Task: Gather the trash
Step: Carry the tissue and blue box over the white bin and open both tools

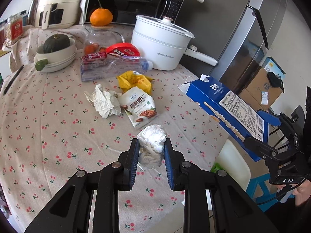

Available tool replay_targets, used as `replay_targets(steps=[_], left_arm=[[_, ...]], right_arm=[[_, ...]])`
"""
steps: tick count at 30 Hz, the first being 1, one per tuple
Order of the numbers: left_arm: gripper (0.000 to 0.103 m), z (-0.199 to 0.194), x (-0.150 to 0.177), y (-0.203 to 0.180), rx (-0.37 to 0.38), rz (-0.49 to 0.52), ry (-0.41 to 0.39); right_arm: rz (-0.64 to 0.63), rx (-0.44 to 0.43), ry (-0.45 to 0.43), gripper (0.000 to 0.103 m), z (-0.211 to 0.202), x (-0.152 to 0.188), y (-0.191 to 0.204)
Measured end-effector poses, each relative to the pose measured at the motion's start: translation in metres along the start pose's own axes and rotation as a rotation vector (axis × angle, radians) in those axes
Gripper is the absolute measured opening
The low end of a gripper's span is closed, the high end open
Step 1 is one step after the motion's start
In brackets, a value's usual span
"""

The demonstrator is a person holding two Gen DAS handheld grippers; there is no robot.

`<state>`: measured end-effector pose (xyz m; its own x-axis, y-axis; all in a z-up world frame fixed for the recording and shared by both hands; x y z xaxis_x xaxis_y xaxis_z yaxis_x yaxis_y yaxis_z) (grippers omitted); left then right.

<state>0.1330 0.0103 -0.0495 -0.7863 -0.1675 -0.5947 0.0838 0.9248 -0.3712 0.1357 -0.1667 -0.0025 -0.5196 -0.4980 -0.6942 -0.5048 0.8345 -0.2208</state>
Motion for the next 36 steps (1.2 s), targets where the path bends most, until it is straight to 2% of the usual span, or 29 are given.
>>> replay_targets(steps=[6, 11, 21, 29, 36], left_arm=[[0.027, -0.004, 0.017, -0.038, 0.046, 0.056, 0.026], [0.027, 0.001, 0.037, -0.072, 0.080, 0.126, 0.068], [0.027, 0.020, 0.074, -0.118, 0.098, 0.239, 0.151], [0.027, 0.037, 0.081, -0.134, 0.103, 0.264, 0.186], [0.027, 0.048, 0.090, -0.150, 0.116, 0.288, 0.211]], right_arm=[[0.027, 0.037, 0.037, 0.094, -0.030, 0.029, -0.020], [0.085, 0.070, 0.102, 0.094, -0.048, 0.062, -0.044], [0.187, 0.044, 0.332, 0.094, -0.063, 0.143, -0.082], [0.172, 0.001, 0.484, 0.094, -0.035, 0.182, -0.079], [0.189, 0.003, 0.557, 0.094, -0.003, 0.198, -0.082]])
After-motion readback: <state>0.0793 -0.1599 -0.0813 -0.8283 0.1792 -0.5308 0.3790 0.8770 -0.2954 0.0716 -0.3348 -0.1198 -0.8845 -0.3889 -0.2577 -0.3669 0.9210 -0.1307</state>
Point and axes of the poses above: each gripper's, at about its wrist camera, not at the fingertips, and z roughly the way its jaws point, y to its left, x to its underside, the point moved 5 cm from there along z, roughly the way its jaws point, and after that the axes turned 6 degrees about -z, right-handed, at the moved point
